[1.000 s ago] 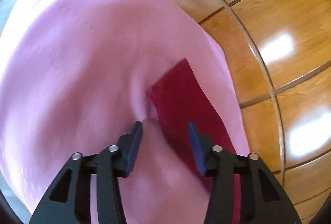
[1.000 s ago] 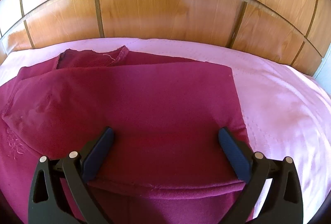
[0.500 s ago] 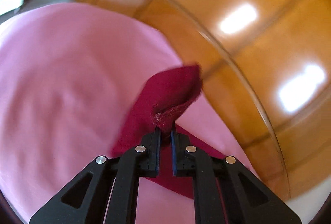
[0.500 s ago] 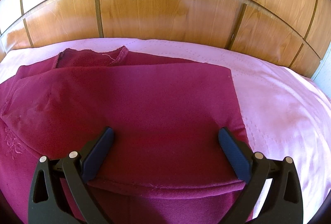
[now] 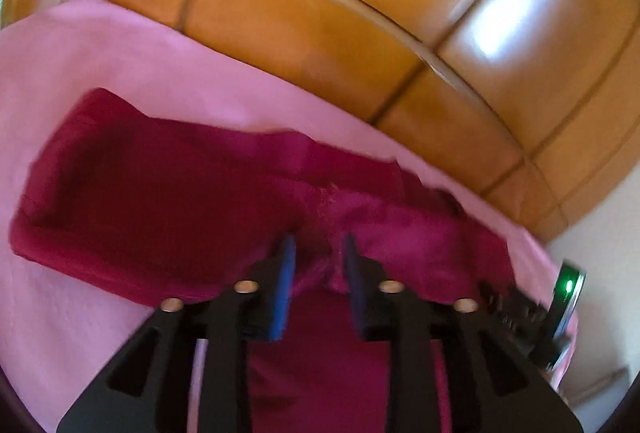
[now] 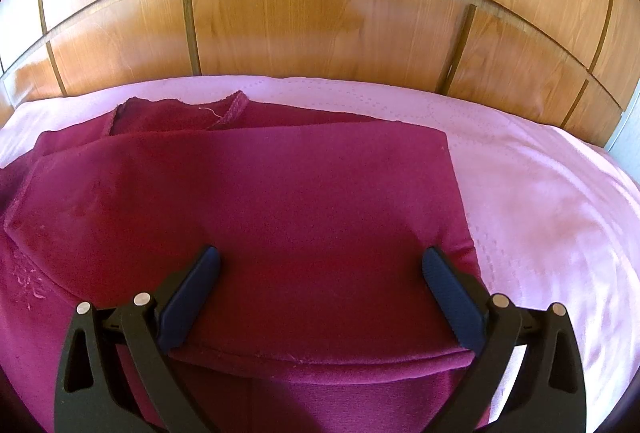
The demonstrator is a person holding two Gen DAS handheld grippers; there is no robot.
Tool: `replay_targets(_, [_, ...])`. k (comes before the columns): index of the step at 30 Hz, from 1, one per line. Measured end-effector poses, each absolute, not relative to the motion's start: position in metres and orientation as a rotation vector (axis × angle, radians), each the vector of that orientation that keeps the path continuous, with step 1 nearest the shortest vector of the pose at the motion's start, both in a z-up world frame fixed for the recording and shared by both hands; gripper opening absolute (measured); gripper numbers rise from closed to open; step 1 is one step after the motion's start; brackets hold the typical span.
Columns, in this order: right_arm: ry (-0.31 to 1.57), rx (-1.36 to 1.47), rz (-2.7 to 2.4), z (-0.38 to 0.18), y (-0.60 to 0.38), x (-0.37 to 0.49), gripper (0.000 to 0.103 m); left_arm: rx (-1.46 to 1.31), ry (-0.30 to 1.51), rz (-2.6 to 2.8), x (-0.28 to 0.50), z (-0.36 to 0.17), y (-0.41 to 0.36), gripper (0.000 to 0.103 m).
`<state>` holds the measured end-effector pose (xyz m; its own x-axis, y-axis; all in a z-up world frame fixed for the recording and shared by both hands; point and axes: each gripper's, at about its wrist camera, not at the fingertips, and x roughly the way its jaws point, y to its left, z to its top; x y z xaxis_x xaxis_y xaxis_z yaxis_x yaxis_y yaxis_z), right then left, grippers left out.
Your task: Fold small clothes
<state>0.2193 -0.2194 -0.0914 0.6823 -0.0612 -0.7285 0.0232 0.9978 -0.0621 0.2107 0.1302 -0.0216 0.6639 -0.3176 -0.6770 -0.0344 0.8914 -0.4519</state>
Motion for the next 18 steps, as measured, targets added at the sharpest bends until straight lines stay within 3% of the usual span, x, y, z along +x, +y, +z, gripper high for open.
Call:
replay_targets(1, [0.823,-0.046,-0.044,-0.091,-0.22,0.22,0.101,-0.429,0.829,-0.157,0.206,-0.021,0.127,0.05])
replay_targets(2, [0.829,-0.038,-0.038,-0.09,-0.221,0.221,0.101,-0.402,0.81,-0.139,0.2,-0.018,0.125,0.051])
replay_targets(4, [0.836,-0.015,-0.034,-0.084,-0.223,0.222,0.099,-0.363,0.779,-0.12,0.184,-0.014,0.125,0.051])
replay_targets(6, [0.819,0.035,0.008,-0.072,-0.218,0.218,0.081,-0.34,0.755,-0.056,0.166,-0.012,0.131,0.051])
replay_targets(10, [0.817,0.205,0.3,-0.049,-0.17,0.214,0.066,-0.313,0.765,0.096,0.145,-0.021,0.151,0.051])
replay_targets(15, [0.902,0.214,0.596,-0.05,-0.068,0.22,0.045,-0.344,0.799,0.166,0.138,-0.037,0.167,0.051])
replay_targets(18, [0.953,0.159,0.668,-0.06,-0.014,0.228,0.043,-0.374,0.809,0.183,0.133,-0.043,0.175,0.051])
